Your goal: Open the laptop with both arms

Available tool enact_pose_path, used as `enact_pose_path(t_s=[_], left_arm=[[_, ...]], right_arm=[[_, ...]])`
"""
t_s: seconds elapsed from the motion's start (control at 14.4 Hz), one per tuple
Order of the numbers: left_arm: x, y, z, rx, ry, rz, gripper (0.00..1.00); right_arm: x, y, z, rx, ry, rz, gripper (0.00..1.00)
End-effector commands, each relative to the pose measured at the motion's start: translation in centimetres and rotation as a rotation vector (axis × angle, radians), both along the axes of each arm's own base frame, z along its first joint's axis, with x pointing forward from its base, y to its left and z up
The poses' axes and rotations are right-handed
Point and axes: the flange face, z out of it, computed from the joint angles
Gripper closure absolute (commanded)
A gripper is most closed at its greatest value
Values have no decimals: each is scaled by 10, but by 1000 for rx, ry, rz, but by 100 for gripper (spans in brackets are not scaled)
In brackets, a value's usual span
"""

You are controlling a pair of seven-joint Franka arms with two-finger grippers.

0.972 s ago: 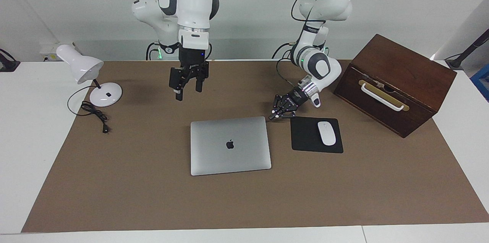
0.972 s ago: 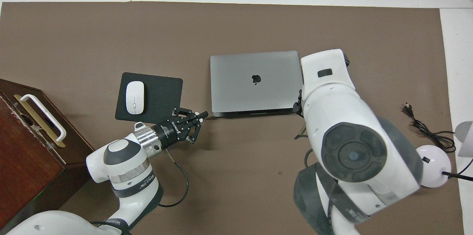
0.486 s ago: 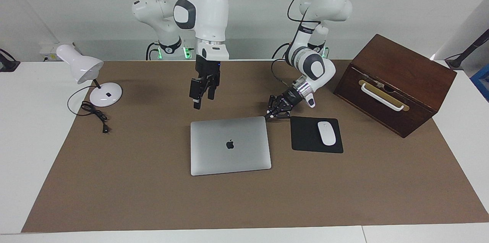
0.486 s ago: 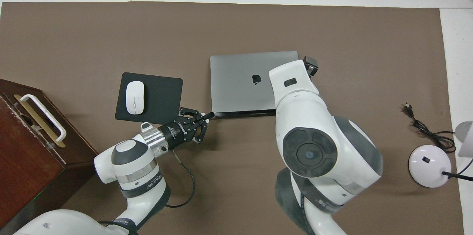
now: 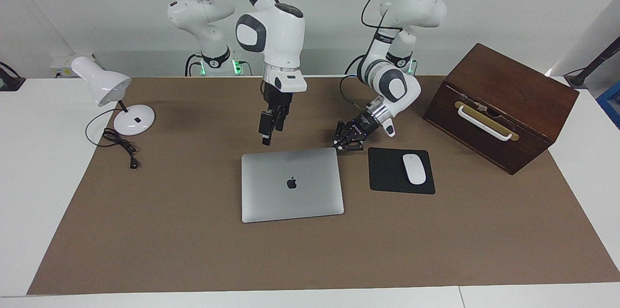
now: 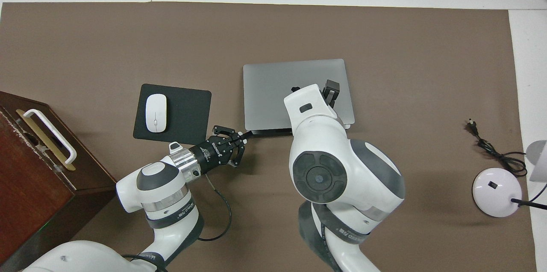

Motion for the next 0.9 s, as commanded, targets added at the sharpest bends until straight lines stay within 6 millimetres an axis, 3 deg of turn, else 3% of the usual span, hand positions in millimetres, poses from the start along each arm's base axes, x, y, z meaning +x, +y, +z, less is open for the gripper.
enact_pose_path(t_s=[0.0,0.35,0.83], left_arm=[[3,-9,-1,16,-10,14,100],[5,-13,-3,24,-3,25,100],[6,-18,-9,36,9,34,100]], right_arm=[[-3,7,-21,-5,3,50,0],[-19,11,-54,-5,38,87,0],[-23,24,-91,-6,68,127,0]])
